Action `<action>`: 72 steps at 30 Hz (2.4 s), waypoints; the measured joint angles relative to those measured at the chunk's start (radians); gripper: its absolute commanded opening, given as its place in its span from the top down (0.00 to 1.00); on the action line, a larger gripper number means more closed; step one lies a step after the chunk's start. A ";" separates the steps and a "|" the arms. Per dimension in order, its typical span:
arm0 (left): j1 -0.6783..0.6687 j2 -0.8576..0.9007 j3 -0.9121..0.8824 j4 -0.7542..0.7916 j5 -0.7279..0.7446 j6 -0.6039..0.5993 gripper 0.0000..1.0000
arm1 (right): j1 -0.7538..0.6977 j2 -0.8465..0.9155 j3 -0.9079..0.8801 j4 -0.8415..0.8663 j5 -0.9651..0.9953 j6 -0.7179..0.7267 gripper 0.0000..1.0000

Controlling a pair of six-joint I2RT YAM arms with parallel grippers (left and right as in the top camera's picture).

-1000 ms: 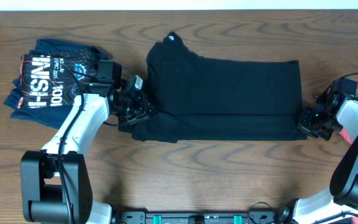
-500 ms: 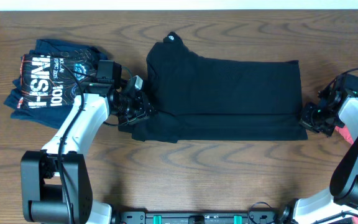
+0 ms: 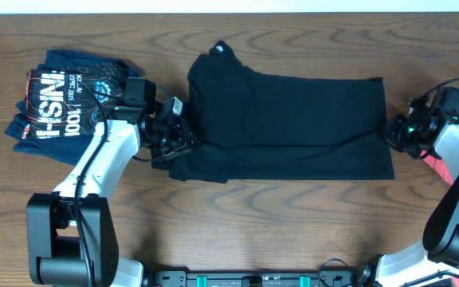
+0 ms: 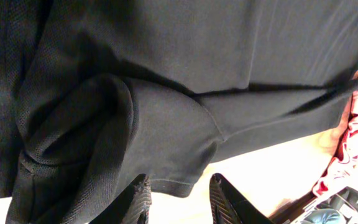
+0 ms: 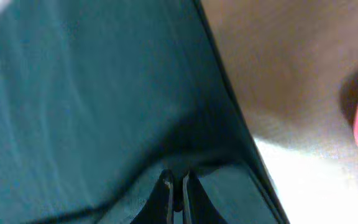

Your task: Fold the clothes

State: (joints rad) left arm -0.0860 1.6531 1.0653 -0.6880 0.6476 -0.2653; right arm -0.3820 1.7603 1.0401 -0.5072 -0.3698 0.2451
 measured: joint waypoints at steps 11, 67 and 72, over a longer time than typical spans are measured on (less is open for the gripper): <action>0.000 0.000 0.000 -0.003 0.000 0.000 0.66 | 0.000 0.000 0.001 0.003 0.050 0.037 0.88; -0.499 0.100 0.000 0.015 -0.397 0.211 0.68 | 0.001 -0.071 -0.165 -0.122 0.238 -0.012 0.94; -0.499 0.102 0.000 0.030 -0.471 0.215 0.94 | 0.001 -0.071 -0.165 -0.123 0.240 -0.012 0.94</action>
State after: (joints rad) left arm -0.5854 1.7554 1.0653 -0.6582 0.1768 -0.0505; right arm -0.3813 1.6890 0.8749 -0.6304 -0.1295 0.2333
